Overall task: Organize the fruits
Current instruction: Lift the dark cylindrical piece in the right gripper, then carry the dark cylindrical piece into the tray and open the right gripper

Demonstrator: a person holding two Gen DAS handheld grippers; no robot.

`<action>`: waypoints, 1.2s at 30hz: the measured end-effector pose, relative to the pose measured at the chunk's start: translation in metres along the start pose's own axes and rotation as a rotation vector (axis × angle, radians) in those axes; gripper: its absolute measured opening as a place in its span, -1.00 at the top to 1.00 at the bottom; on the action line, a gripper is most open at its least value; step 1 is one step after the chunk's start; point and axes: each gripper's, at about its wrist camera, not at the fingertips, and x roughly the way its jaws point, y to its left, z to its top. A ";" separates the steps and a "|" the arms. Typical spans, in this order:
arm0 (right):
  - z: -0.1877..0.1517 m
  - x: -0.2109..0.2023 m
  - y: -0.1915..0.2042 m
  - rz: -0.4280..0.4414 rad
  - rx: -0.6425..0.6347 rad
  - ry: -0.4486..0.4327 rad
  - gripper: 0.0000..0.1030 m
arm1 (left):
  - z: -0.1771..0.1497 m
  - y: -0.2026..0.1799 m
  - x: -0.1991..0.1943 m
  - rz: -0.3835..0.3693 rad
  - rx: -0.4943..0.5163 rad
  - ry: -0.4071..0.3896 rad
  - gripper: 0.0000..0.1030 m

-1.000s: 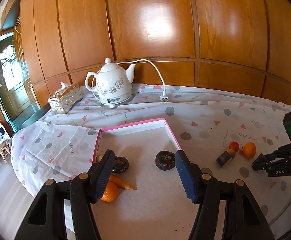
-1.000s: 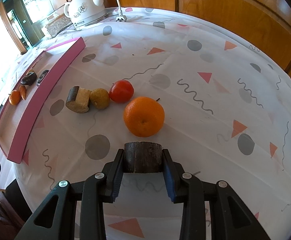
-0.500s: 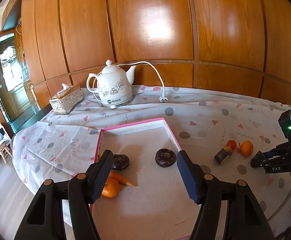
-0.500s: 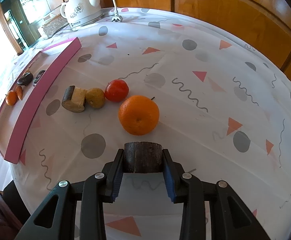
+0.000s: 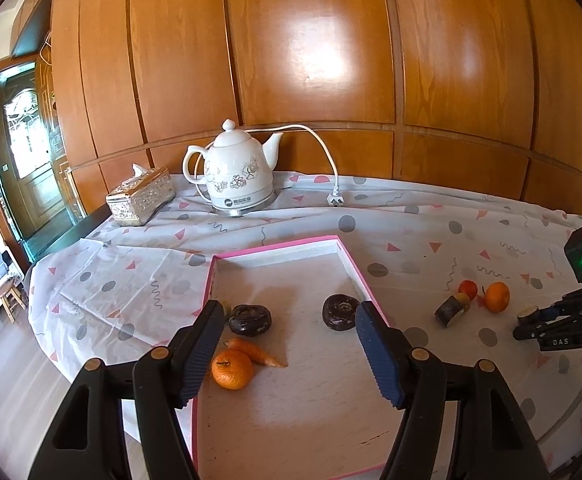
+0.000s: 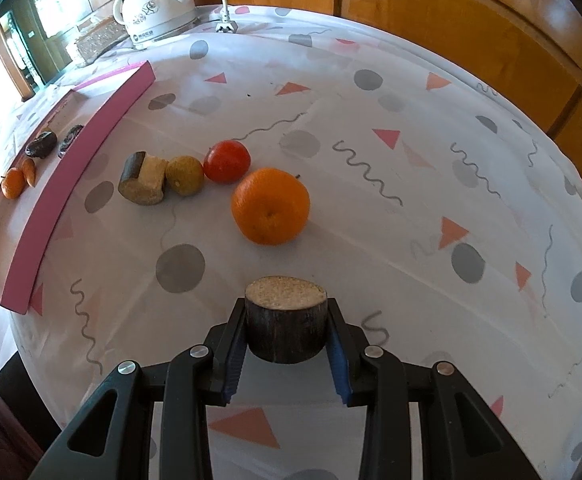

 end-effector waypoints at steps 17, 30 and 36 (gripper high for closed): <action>-0.005 -0.023 0.040 0.121 -0.010 -0.081 0.30 | -0.006 0.015 0.003 0.021 -0.041 0.015 -0.36; 0.035 -0.038 0.130 0.293 -0.141 -0.185 0.30 | -0.011 0.057 0.010 0.128 -0.137 0.027 -0.40; 0.048 -0.029 0.174 0.319 -0.220 -0.168 0.30 | -0.016 0.074 0.018 0.167 -0.174 0.047 -0.41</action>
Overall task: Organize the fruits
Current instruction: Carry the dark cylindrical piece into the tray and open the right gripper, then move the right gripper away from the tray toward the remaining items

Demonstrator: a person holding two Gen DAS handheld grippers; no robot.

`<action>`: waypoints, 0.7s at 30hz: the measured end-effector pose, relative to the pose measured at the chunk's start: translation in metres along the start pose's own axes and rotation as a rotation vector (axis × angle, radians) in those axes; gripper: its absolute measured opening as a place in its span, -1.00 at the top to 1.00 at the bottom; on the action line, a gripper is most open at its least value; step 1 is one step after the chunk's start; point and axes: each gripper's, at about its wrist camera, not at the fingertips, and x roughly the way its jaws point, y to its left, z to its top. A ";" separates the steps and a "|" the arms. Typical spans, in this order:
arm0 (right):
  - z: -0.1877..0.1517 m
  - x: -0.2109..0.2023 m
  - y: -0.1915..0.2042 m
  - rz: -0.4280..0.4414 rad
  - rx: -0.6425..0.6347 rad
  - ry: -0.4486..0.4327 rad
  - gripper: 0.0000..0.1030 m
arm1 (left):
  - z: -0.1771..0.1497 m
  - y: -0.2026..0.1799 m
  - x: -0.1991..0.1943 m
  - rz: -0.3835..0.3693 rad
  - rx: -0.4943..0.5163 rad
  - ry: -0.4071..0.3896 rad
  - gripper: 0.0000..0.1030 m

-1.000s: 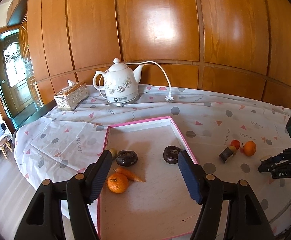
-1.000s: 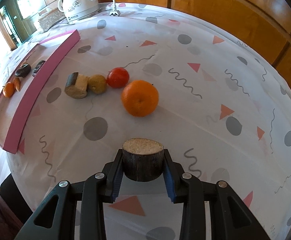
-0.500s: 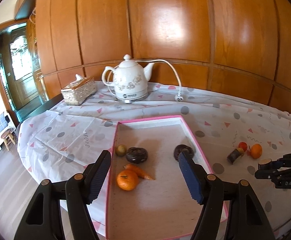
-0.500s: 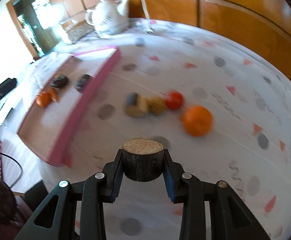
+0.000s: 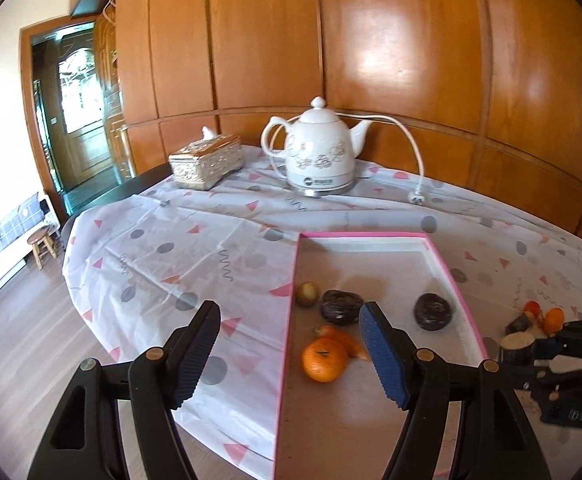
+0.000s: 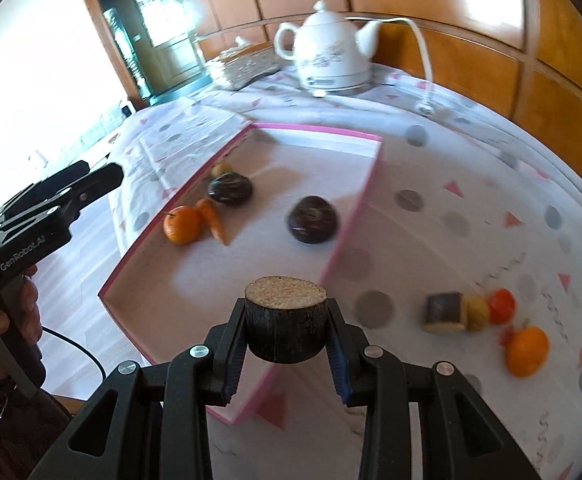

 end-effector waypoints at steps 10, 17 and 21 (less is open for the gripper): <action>0.016 0.034 0.019 0.020 -0.014 0.048 0.29 | -0.006 0.015 0.016 0.033 -0.047 0.045 -0.44; 0.014 0.029 0.015 -0.003 0.006 0.022 0.27 | -0.009 0.018 0.023 0.032 -0.057 0.065 -0.44; 0.008 0.018 0.010 -0.023 0.004 0.009 0.27 | -0.011 0.015 0.024 0.024 -0.054 0.074 -0.44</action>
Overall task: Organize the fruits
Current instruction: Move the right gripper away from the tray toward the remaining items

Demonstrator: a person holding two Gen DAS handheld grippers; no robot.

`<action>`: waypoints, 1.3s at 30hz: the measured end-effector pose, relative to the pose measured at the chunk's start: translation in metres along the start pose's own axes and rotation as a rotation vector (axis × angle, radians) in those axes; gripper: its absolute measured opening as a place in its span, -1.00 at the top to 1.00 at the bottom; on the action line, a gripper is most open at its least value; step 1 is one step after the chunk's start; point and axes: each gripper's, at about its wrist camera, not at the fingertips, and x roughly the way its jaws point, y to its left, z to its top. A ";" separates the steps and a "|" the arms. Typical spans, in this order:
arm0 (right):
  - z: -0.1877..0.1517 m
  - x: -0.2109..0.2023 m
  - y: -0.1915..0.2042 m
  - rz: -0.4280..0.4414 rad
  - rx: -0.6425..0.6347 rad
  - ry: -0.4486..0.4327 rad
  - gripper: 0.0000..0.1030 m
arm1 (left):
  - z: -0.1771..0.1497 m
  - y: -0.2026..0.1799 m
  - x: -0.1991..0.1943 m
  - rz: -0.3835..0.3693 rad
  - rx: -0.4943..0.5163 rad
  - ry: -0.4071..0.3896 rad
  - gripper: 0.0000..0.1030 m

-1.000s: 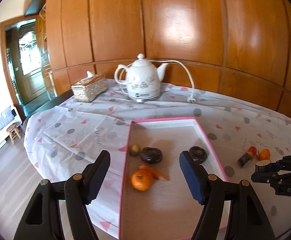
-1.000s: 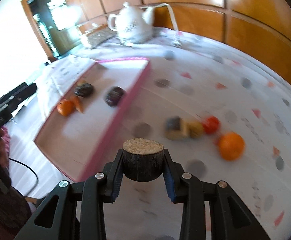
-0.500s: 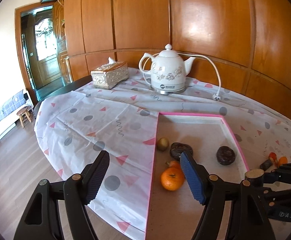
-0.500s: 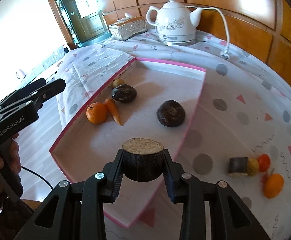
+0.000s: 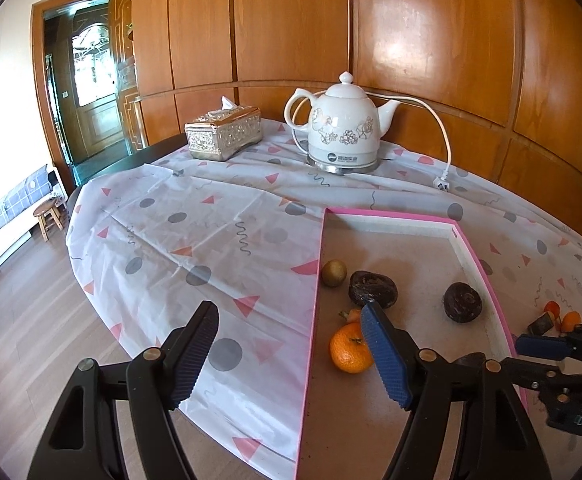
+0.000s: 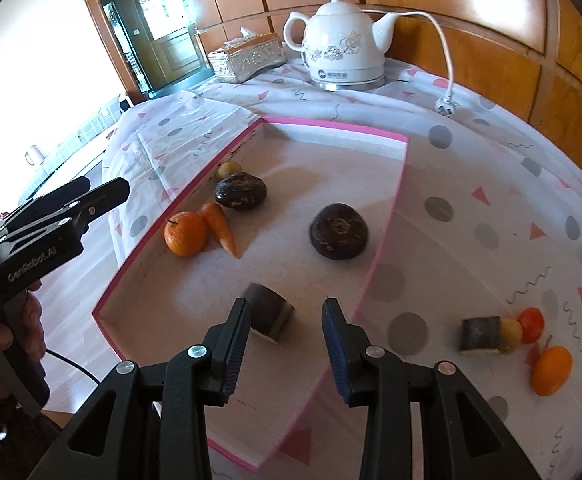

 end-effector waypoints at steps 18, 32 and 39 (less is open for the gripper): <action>-0.044 -0.049 -0.062 -0.191 0.031 0.010 0.27 | -0.003 -0.027 -0.015 -0.059 0.087 -0.020 -0.52; -0.074 -0.090 -0.118 -0.328 0.085 0.018 0.27 | -0.005 -0.052 -0.023 -0.081 0.169 -0.031 -0.52; -0.084 -0.110 -0.148 -0.389 0.144 0.014 0.27 | -0.004 -0.064 -0.025 -0.100 0.201 -0.037 -0.52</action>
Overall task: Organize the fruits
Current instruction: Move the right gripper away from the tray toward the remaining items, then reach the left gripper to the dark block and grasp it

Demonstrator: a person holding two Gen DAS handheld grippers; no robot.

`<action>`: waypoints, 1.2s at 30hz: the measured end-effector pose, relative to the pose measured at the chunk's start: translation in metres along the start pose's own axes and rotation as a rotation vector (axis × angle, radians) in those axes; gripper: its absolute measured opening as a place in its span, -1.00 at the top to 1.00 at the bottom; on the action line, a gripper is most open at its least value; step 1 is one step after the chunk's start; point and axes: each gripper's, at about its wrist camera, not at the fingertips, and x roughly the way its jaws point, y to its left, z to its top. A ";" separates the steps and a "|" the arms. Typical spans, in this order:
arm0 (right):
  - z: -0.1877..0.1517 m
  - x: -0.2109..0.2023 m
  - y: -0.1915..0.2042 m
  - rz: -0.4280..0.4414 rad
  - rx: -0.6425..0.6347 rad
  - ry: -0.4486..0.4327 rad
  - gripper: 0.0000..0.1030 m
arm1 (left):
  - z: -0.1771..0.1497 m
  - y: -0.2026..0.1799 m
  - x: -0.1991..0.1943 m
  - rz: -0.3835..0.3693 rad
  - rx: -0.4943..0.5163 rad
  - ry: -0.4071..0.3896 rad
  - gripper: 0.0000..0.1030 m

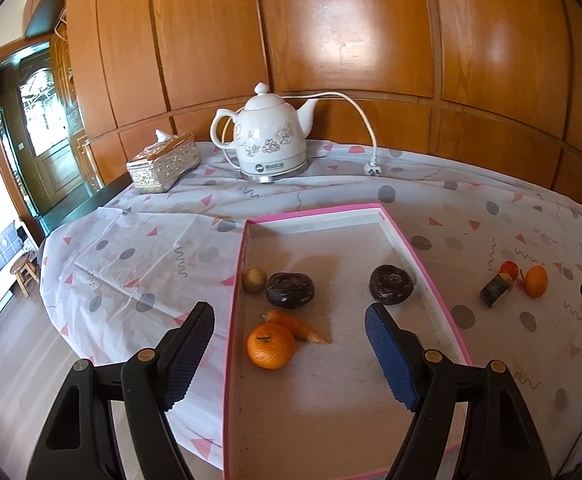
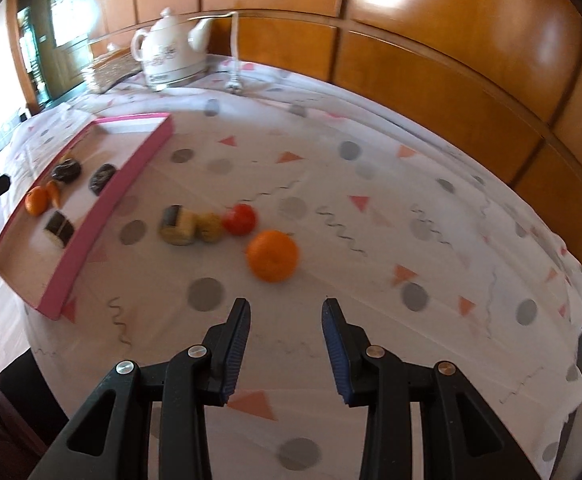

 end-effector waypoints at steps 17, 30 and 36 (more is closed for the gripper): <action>-0.025 0.008 -0.105 -0.263 0.202 0.121 0.27 | 0.011 -0.042 0.002 -0.093 0.106 0.000 -0.52; -0.059 -0.001 -0.200 -0.357 0.622 0.156 0.27 | 0.027 -0.113 0.014 -0.320 0.290 0.039 -0.51; -0.064 -0.005 -0.215 -0.348 0.699 0.141 0.27 | 0.030 -0.147 0.039 -0.416 0.380 0.111 -0.25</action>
